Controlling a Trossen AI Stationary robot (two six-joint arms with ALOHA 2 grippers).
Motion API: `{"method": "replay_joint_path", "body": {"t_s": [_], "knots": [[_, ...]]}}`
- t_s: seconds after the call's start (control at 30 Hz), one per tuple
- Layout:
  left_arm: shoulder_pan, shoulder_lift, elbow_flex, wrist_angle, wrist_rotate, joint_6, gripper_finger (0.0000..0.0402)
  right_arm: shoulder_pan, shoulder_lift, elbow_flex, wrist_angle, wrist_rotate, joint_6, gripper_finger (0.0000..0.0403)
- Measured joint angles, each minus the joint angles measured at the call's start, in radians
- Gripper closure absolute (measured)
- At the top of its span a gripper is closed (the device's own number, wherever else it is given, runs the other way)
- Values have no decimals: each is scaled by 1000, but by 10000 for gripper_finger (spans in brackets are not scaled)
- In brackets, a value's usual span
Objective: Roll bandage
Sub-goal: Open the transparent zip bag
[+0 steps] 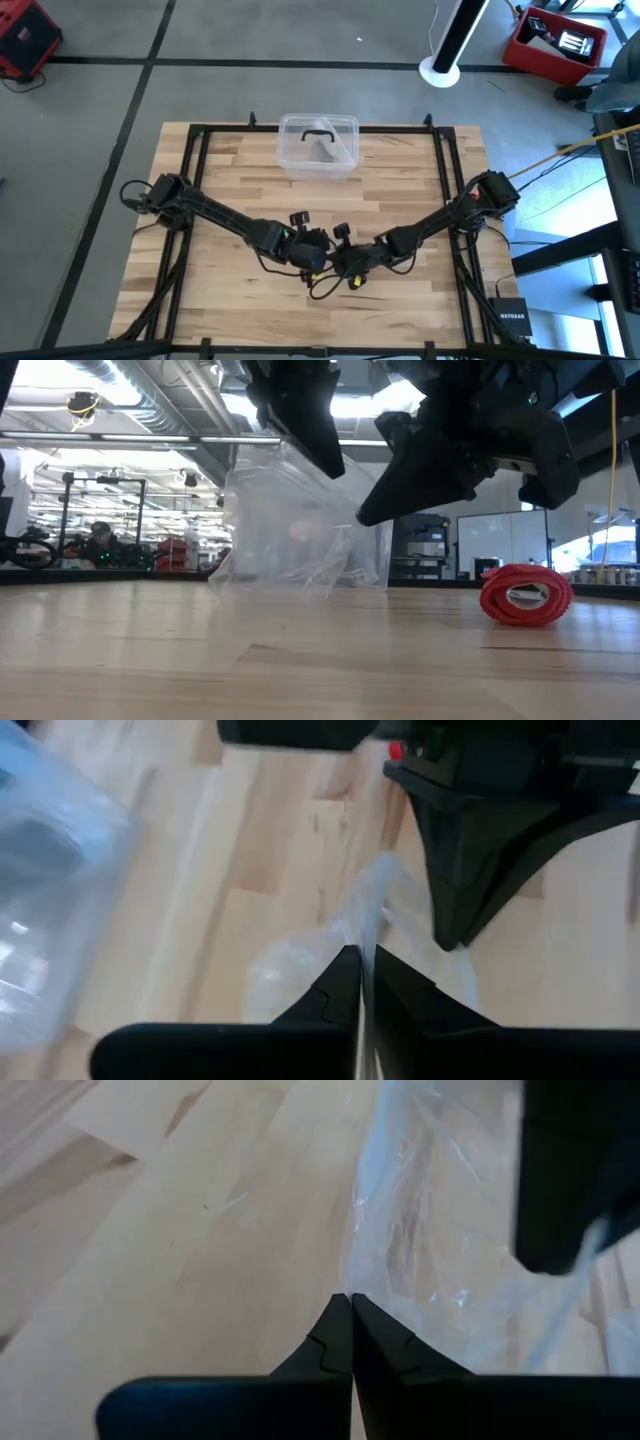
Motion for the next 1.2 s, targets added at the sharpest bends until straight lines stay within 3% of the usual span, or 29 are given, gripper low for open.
{"method": "replay_joint_path", "body": {"t_s": [0.2,0.4,0.9,1.2], "knots": [[1,-1,30,-64,85,-16,323,0,0,0,-5,19,-2,402],[-2,-2,60,-211,88,-21,280,0,0,0,-49,10,-10,402],[8,-2,59,-205,88,-191,274,-1,0,0,-15,10,-11,402],[7,7,13,-110,90,-174,274,-1,0,1,1,48,-29,402]]}}
